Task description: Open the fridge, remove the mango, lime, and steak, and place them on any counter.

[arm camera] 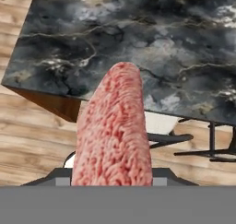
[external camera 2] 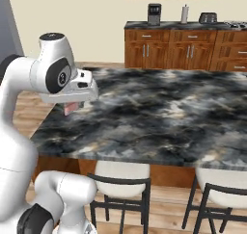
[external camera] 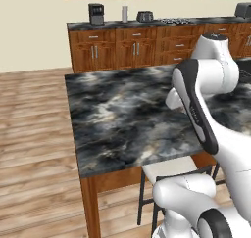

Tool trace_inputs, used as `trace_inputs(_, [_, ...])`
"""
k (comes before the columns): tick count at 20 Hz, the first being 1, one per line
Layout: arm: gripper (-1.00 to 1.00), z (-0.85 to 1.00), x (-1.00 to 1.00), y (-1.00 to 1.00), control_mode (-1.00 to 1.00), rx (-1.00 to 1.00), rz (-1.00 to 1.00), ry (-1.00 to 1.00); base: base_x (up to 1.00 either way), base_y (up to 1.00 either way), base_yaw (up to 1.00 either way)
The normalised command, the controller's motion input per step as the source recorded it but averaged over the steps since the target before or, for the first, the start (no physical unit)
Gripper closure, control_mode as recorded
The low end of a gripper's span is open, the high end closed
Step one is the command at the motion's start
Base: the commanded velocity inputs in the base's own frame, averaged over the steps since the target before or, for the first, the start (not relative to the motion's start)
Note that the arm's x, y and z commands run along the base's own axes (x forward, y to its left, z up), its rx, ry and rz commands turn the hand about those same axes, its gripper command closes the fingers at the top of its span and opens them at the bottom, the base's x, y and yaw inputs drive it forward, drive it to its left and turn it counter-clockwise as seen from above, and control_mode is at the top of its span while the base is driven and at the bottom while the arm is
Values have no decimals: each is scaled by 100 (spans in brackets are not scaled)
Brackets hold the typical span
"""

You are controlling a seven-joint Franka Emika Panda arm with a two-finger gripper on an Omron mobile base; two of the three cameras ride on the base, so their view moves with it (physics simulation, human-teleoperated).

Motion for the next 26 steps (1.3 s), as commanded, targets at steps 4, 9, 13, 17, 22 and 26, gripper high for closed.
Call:
trace_inputs(4, [100,-79,59,0,-100,0,3,1,0,0,0])
trace_inputs(9, [100,-67,81,0,-100,0,6,0,0,0,0])
trace_inputs(13, [100,-65,77,0,-100,4,6,-2,0,0,0])
trace_inputs(17, [100,-57,74,0,-100,3,3,0,0,0,0])
trace_inputs(22, [100,-64,63,3,-100,0,1,0,0,0,0])
trace_inputs(26, [100,-66,38,20,-100,-1,0,0,0,0,0])
